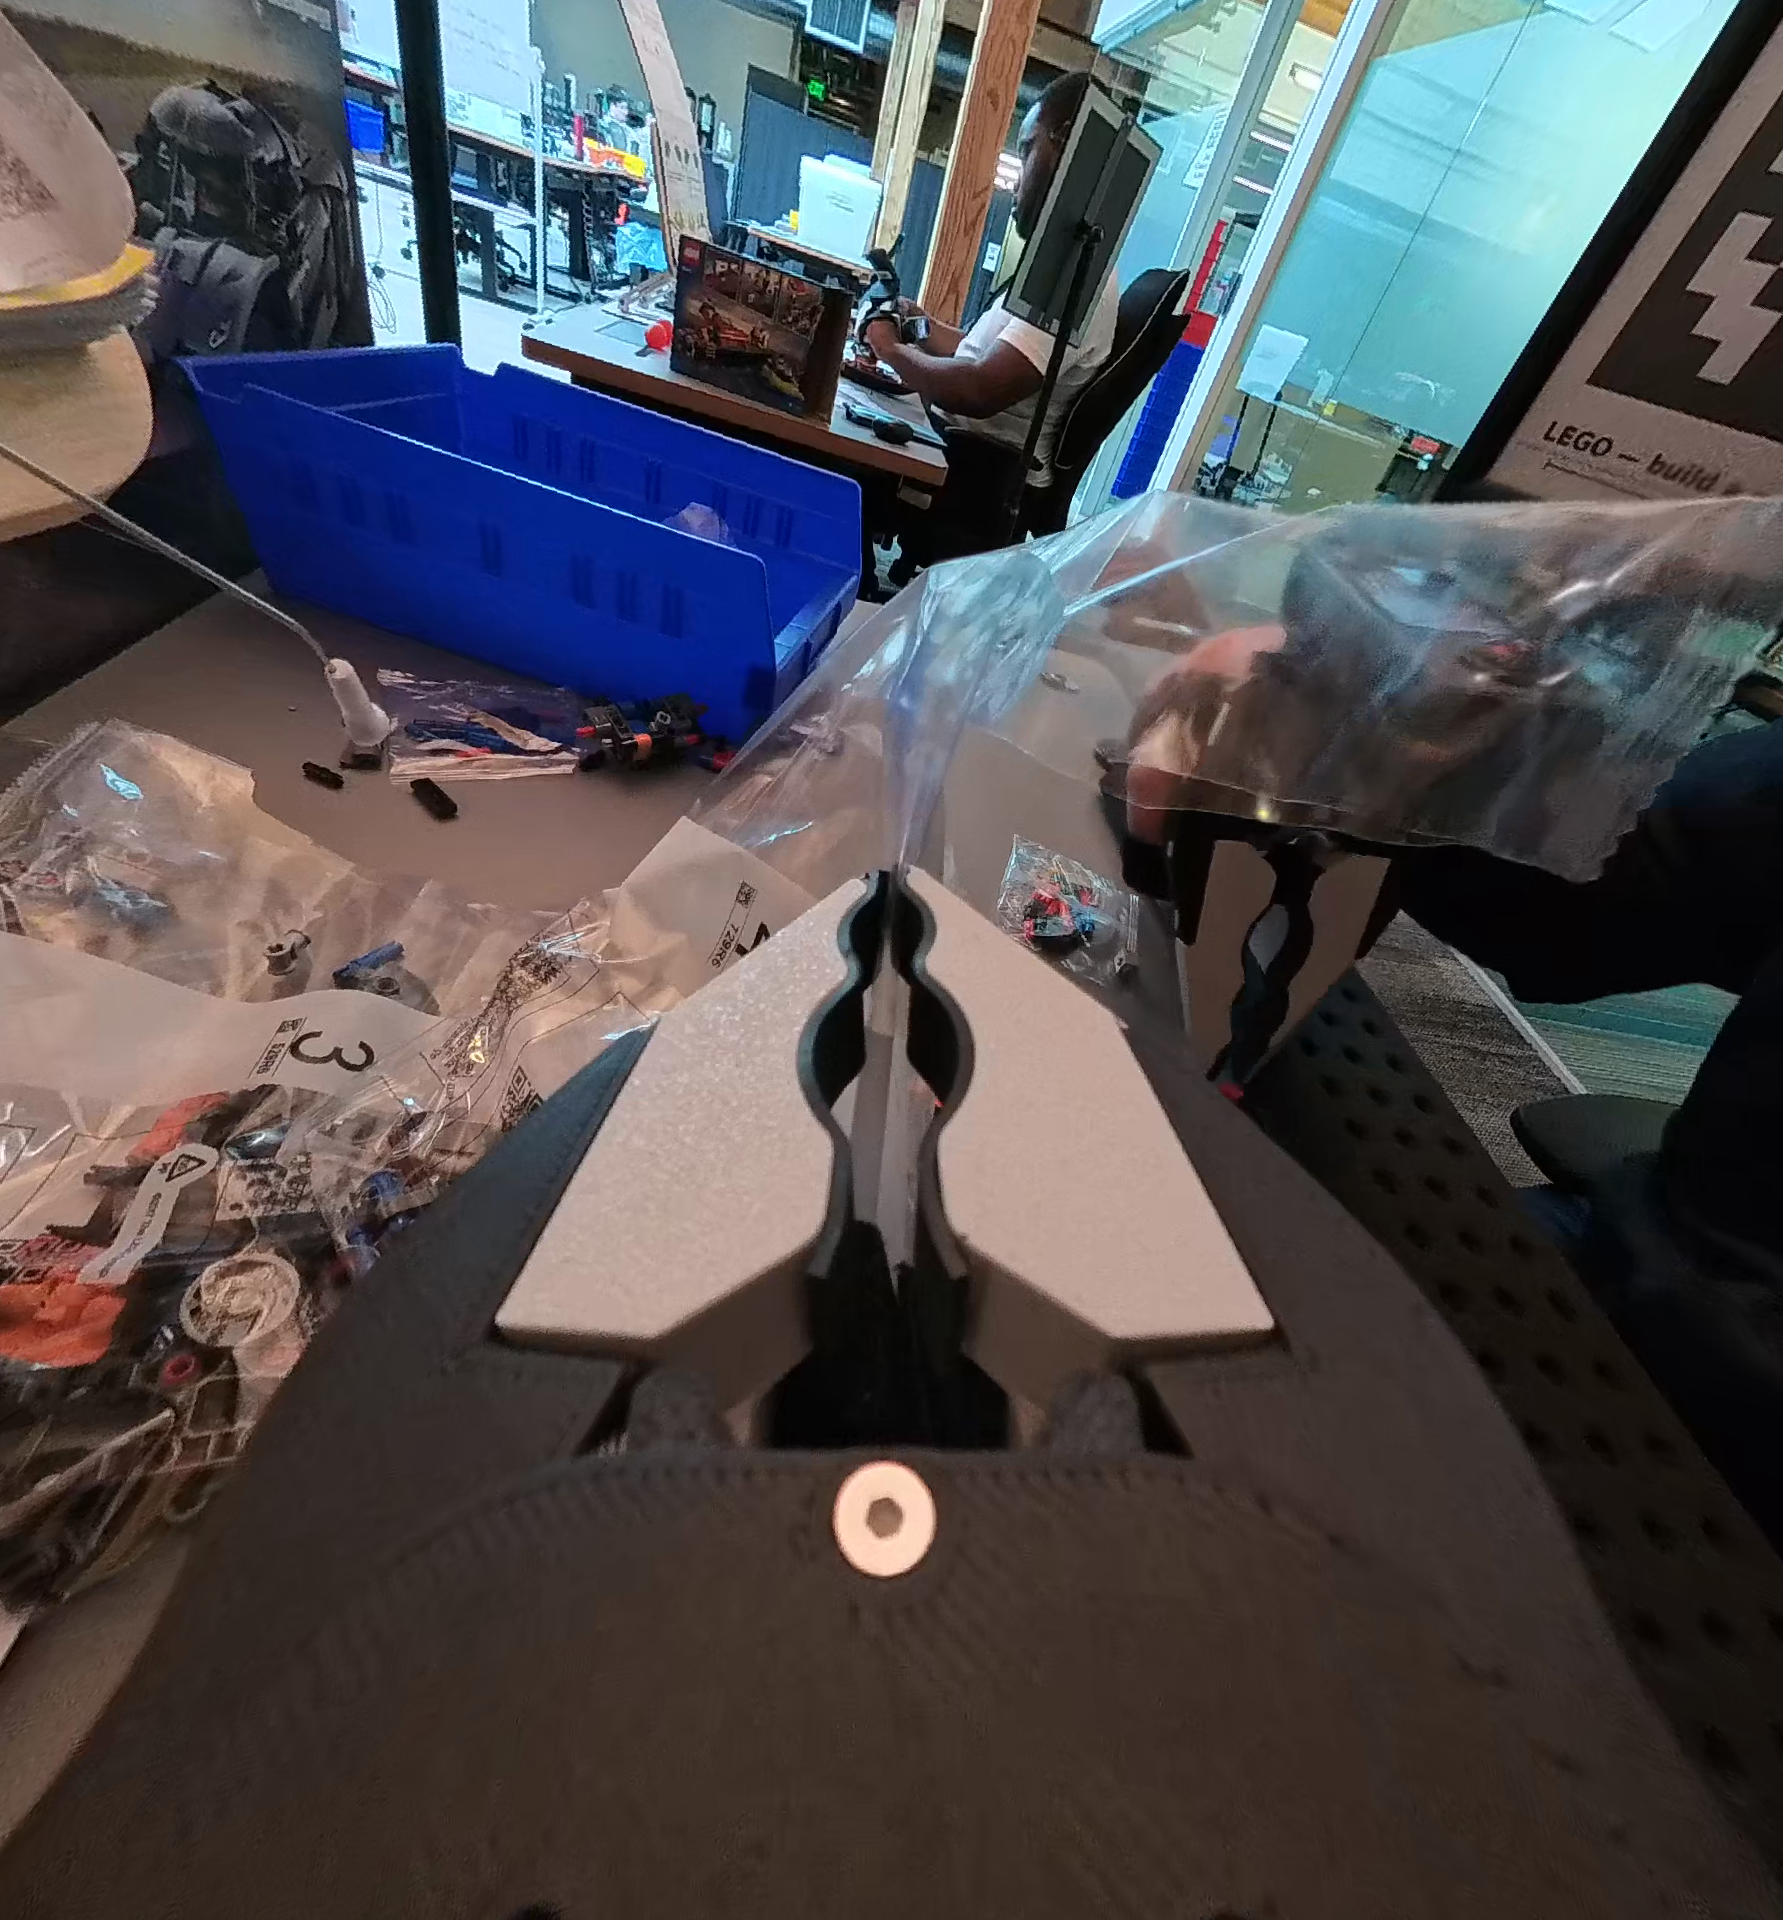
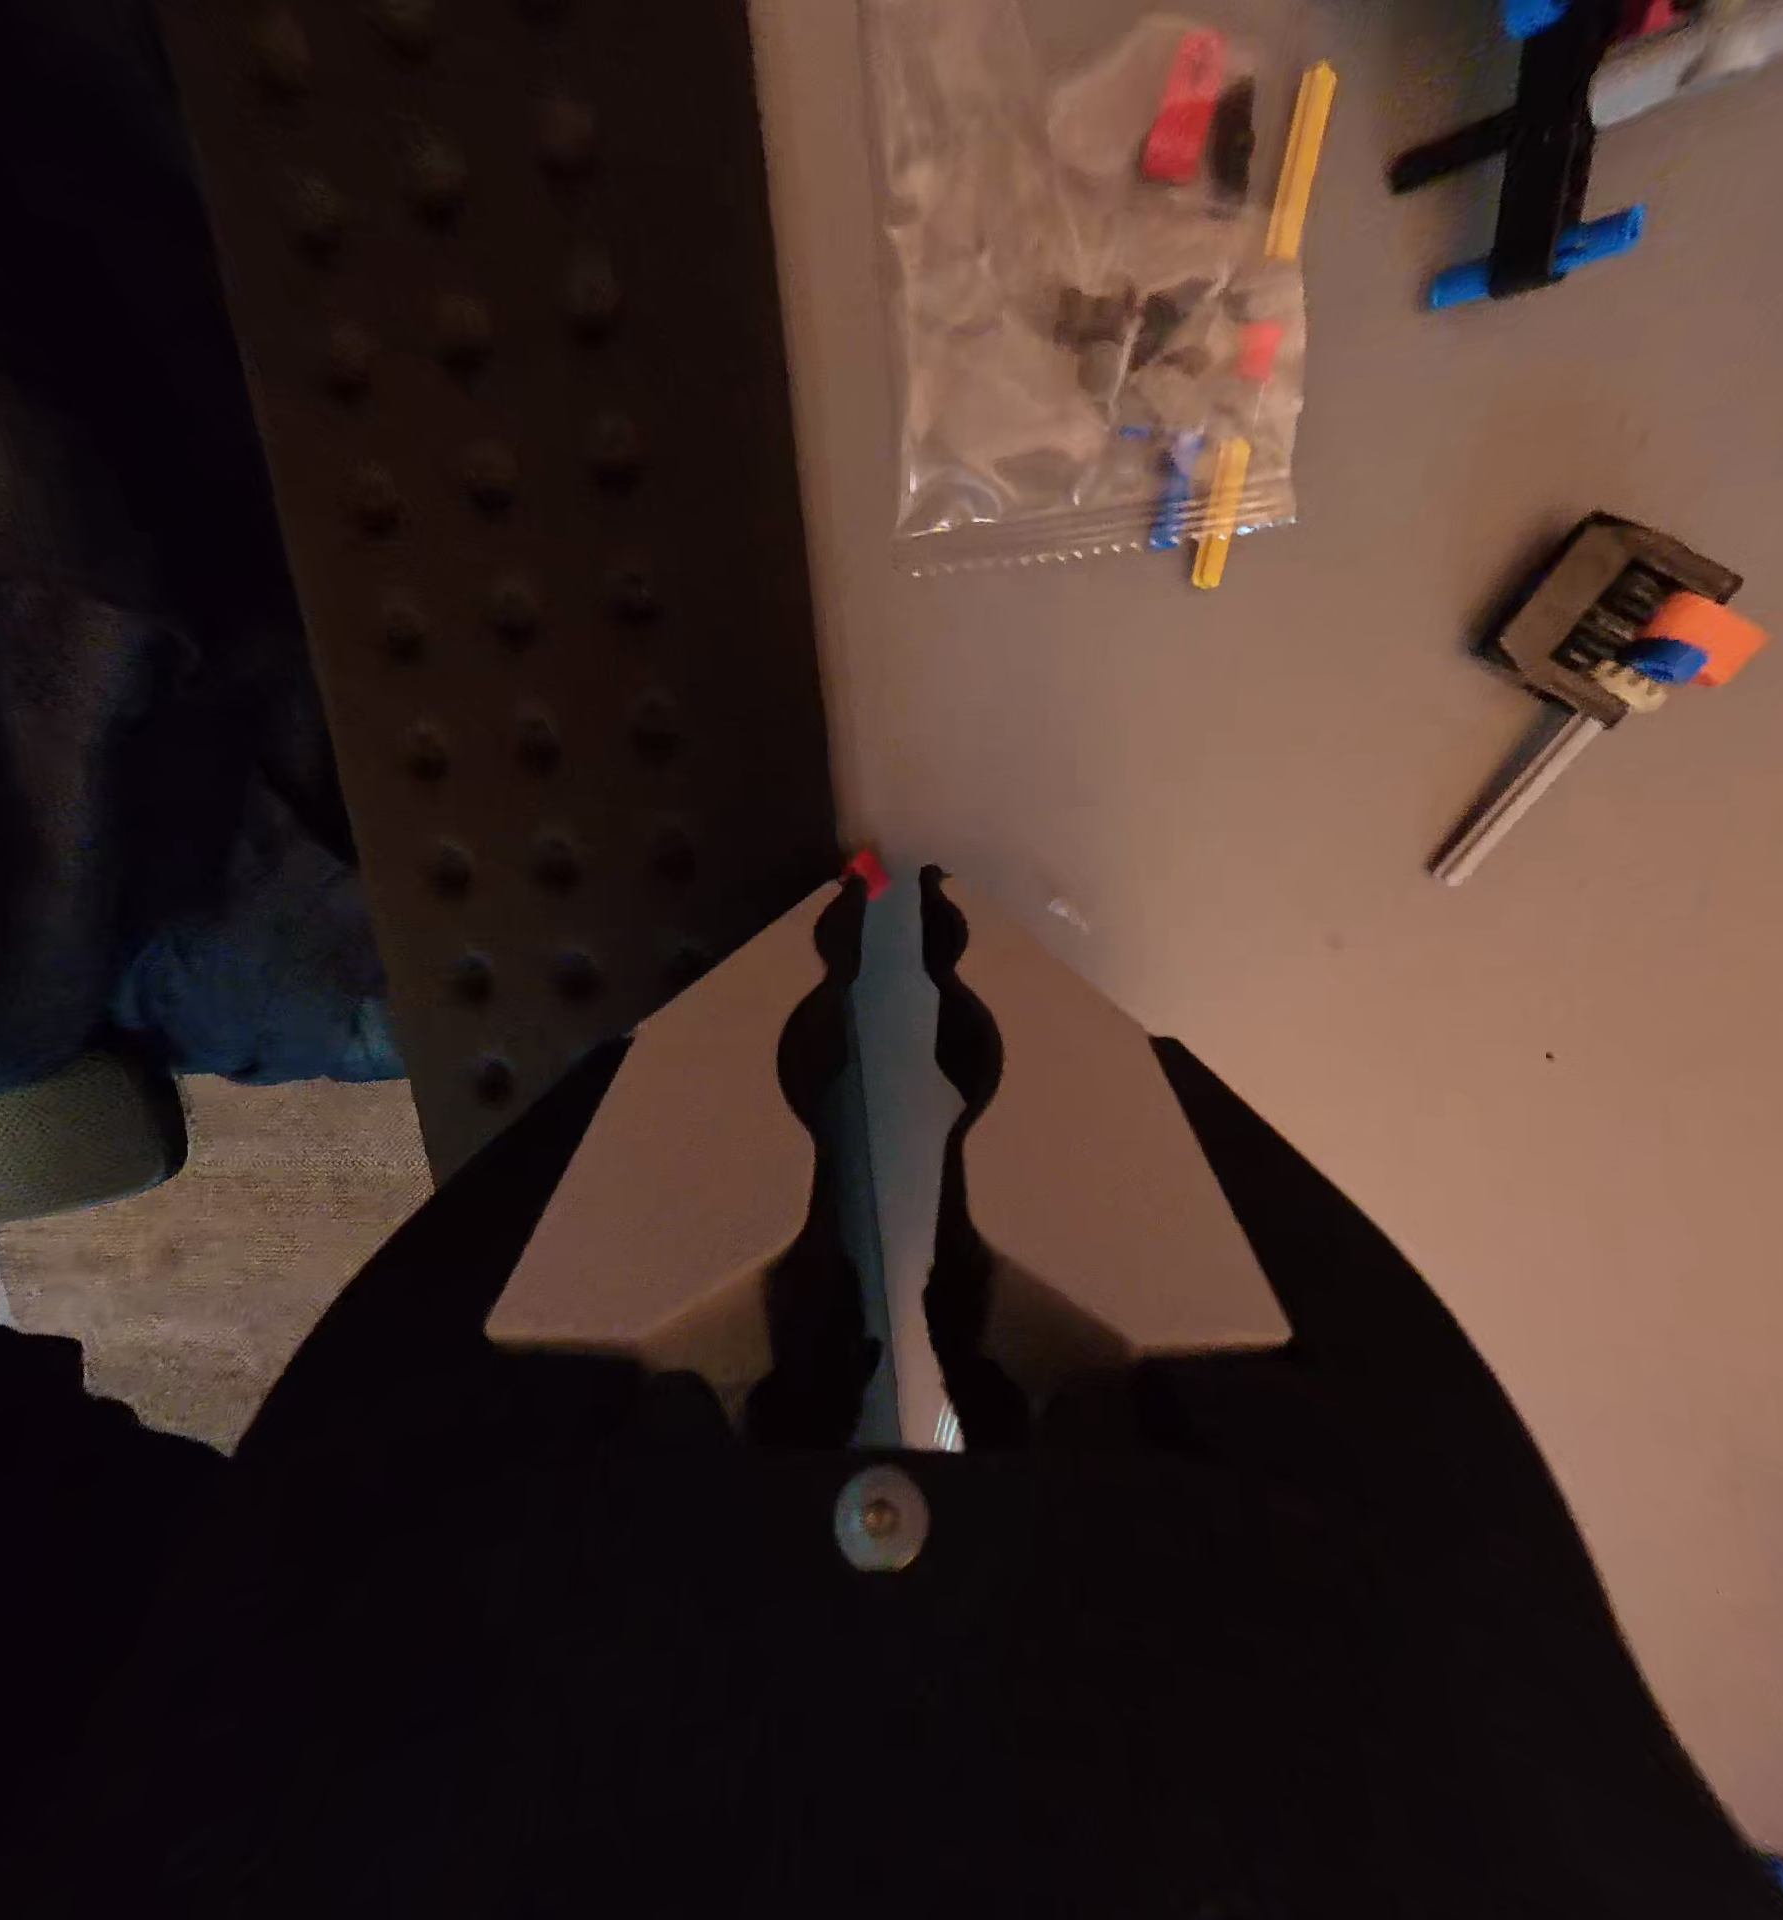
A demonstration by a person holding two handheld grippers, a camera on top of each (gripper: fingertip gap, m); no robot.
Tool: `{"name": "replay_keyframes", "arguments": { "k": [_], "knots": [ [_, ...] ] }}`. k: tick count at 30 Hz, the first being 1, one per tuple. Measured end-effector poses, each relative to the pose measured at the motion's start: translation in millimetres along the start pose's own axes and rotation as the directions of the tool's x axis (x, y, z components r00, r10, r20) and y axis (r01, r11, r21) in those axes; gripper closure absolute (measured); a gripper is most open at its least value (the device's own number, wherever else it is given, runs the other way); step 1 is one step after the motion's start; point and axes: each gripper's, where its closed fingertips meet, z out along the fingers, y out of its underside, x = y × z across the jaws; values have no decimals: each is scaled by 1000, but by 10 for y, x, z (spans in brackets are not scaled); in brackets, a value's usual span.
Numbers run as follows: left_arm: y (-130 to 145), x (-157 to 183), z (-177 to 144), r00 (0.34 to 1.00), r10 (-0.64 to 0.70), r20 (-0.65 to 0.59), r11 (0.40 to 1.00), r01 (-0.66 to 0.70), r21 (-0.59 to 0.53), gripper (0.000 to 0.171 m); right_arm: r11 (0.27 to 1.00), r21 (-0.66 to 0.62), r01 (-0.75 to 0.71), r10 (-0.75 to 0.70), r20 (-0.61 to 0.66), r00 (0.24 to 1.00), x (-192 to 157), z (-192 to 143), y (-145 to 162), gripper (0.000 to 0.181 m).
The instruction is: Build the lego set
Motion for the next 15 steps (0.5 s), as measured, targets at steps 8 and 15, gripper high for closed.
{"name": "replay_keyframes", "arguments": {
  "k": [8,15],
  "knots": [
    [-1,2,-2,1000,2,1,1000,-2,-1,171,999,0,36,-36,-5,999,0,30,-44,181],
    [12,9,13,1000,5,1,1000,-5,-10,171,999,22,-32,33,-47,998,137,-63,-25,167]
  ]
}}
